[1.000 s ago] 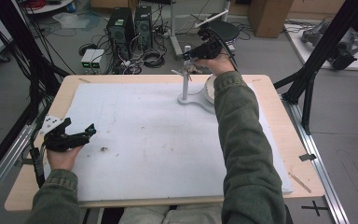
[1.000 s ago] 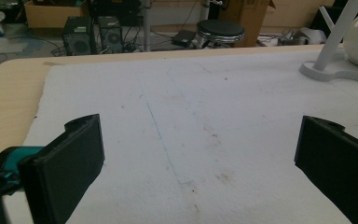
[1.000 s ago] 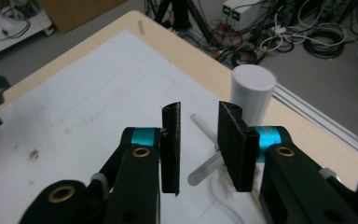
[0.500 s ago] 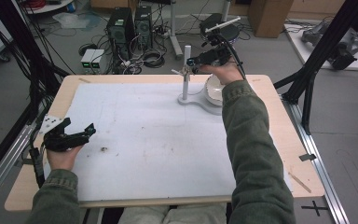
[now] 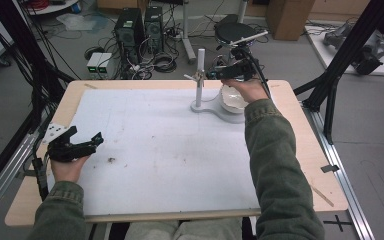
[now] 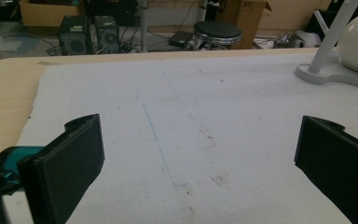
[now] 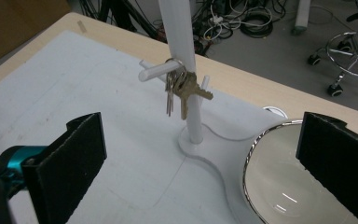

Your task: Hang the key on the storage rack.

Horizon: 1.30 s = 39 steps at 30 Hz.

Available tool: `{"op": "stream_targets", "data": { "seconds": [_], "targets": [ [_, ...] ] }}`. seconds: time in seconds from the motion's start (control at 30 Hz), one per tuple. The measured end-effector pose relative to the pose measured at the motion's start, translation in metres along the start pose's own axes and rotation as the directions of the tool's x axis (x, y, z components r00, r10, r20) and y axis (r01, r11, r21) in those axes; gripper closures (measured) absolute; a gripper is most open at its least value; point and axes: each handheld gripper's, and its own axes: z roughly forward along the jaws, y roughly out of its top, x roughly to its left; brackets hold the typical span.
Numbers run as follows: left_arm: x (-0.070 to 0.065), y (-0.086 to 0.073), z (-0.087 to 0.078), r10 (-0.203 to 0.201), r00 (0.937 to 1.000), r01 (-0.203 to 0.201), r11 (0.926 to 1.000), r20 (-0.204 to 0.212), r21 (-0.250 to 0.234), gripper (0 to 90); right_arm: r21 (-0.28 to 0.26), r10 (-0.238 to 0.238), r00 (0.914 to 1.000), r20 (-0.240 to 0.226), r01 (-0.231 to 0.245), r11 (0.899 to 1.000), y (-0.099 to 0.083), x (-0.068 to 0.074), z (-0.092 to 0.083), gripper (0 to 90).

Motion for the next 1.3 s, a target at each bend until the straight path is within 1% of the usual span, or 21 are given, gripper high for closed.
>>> {"op": "stream_targets", "data": {
  "seconds": [0.07,0.1,0.17,0.27,0.3,0.33,0.37,0.43,0.53,0.6,0.67,0.73,0.83,0.87,0.93,1.0,1.07,1.1,1.27,1.3],
  "targets": [
    [0.000,0.000,0.000,0.001,1.0000,-0.001,1.0000,0.001,0.001,1.9,0.010,-0.009,1.0000,-0.002,0.009,1.000,-0.002,0.001,-0.002,0.5],
    [0.000,0.000,0.000,0.001,1.0000,-0.001,1.0000,0.002,0.001,1.9,-0.003,-0.013,0.9999,-0.002,0.013,1.000,-0.003,0.002,-0.004,0.5],
    [0.000,0.000,0.000,0.001,1.0000,-0.001,1.0000,0.003,0.001,1.9,-0.012,-0.016,0.9997,-0.019,0.015,1.000,-0.007,0.003,-0.006,0.5],
    [-0.001,0.000,0.000,0.001,1.0000,-0.001,1.0000,0.009,0.003,1.9,0.000,-0.026,0.9995,-0.020,0.026,1.000,-0.013,0.005,-0.007,0.5],
    [-0.001,0.000,-0.001,0.001,0.9999,-0.001,1.0000,0.014,0.005,1.9,0.013,-0.023,0.9996,-0.014,0.023,1.000,-0.016,0.005,-0.008,0.5],
    [-0.001,0.000,0.000,0.001,0.9999,-0.001,1.0000,0.016,0.004,1.9,0.021,-0.033,0.9994,-0.006,0.033,0.999,-0.017,0.006,-0.009,0.5],
    [-0.001,0.000,0.000,0.002,0.9999,-0.002,1.0000,0.016,0.005,1.9,0.029,-0.041,0.9991,-0.001,0.041,0.999,-0.018,0.008,-0.011,0.5],
    [-0.001,0.000,0.000,0.002,0.9998,-0.003,1.0000,0.018,0.009,1.9,0.027,-0.066,0.9978,0.005,0.066,0.997,-0.019,0.013,-0.016,0.6],
    [-0.001,0.000,-0.001,0.000,0.9999,0.000,1.0000,0.017,0.005,1.9,0.009,-0.079,0.9968,-0.001,0.079,0.997,-0.019,0.020,-0.024,0.6],
    [-0.001,0.000,-0.001,-0.004,0.9999,0.004,1.0000,0.017,0.004,1.9,0.006,-0.085,0.9964,-0.003,0.085,0.996,-0.021,0.023,-0.027,0.6],
    [-0.001,0.000,-0.002,-0.003,0.9999,0.003,1.0000,0.017,0.003,1.9,-0.003,-0.078,0.9969,-0.007,0.078,0.997,-0.023,0.025,-0.029,0.6],
    [-0.001,0.000,-0.003,-0.007,0.9999,0.007,1.0000,0.016,0.001,1.9,-0.008,-0.054,0.9985,-0.013,0.054,0.999,-0.029,0.023,-0.031,0.6],
    [0.000,0.000,-0.003,-0.011,0.9998,0.011,0.9999,0.017,-0.003,1.9,0.004,-0.057,0.9984,-0.005,0.057,0.998,-0.037,0.021,-0.032,0.6],
    [0.000,0.000,-0.003,-0.011,0.9998,0.011,0.9999,0.017,-0.003,1.9,0.001,-0.059,0.9983,0.000,0.059,0.998,-0.039,0.021,-0.033,0.6],
    [-0.001,0.000,-0.003,-0.011,0.9998,0.011,0.9999,0.017,-0.003,1.9,-0.009,-0.044,0.9990,-0.008,0.044,0.999,-0.044,0.019,-0.036,0.6],
    [-0.001,0.000,-0.002,-0.011,0.9998,0.011,0.9999,0.018,-0.001,1.9,-0.006,-0.042,0.9991,-0.006,0.042,0.999,-0.046,0.018,-0.036,0.6],
    [-0.001,0.000,-0.003,-0.011,0.9998,0.011,0.9999,0.017,-0.001,1.9,-0.009,-0.032,0.9995,-0.006,0.032,0.999,-0.053,0.015,-0.037,0.6],
    [-0.001,0.000,-0.003,-0.010,0.9998,0.010,1.0000,0.017,-0.001,1.9,-0.004,-0.034,0.9994,0.001,0.034,0.999,-0.056,0.013,-0.037,0.6],
    [-0.001,0.000,-0.003,-0.008,0.9998,0.008,1.0000,0.017,0.001,1.9,-0.006,-0.030,0.9995,0.002,0.030,1.000,-0.068,0.009,-0.037,0.6],
    [-0.001,0.000,-0.003,-0.007,0.9998,0.007,1.0000,0.018,0.004,1.9,0.001,-0.033,0.9994,0.007,0.033,0.999,-0.071,0.008,-0.037,0.6]
  ]
}}
